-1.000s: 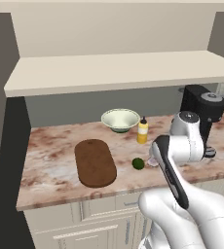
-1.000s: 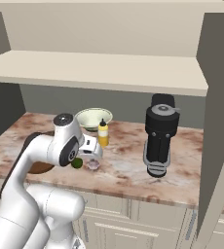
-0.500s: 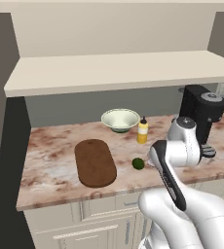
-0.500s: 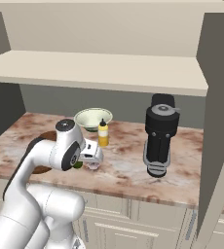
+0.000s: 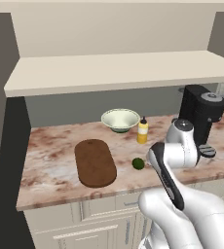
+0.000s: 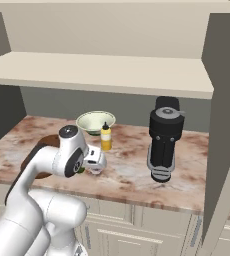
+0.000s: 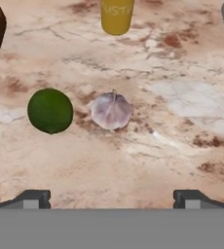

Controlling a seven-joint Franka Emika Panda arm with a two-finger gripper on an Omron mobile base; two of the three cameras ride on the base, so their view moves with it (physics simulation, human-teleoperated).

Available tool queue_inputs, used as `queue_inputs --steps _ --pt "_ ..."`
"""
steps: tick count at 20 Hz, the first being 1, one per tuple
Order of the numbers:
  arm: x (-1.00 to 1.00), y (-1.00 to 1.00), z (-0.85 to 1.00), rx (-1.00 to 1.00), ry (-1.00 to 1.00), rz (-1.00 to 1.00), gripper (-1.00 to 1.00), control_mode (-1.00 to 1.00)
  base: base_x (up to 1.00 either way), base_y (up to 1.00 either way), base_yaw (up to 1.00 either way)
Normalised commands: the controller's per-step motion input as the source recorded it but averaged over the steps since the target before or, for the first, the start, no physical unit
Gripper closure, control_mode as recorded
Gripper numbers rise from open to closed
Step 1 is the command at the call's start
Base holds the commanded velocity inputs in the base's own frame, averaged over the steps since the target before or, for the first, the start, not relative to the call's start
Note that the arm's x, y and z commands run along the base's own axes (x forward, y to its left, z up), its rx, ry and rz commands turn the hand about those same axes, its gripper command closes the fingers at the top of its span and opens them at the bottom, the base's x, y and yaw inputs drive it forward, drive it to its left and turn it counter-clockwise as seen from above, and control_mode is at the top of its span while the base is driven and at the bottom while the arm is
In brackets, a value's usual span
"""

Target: Open the cabinet. Place the bowl and condiment on the counter. Then place the lime and garlic on the cutting board.

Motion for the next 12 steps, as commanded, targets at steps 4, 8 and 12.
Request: queue_inputs --steps 4,8,12 --pt "0.11 0.0 -0.13 0.0 0.0 0.0 -1.0 -1.0 0.0 0.0 0.0" --pt "0.09 0.0 -0.12 0.0 0.01 0.0 -1.0 -1.0 0.0 0.0 0.0" --pt "0.0 0.02 -0.18 0.0 0.01 0.0 -1.0 -1.0 0.0 0.0 0.0"
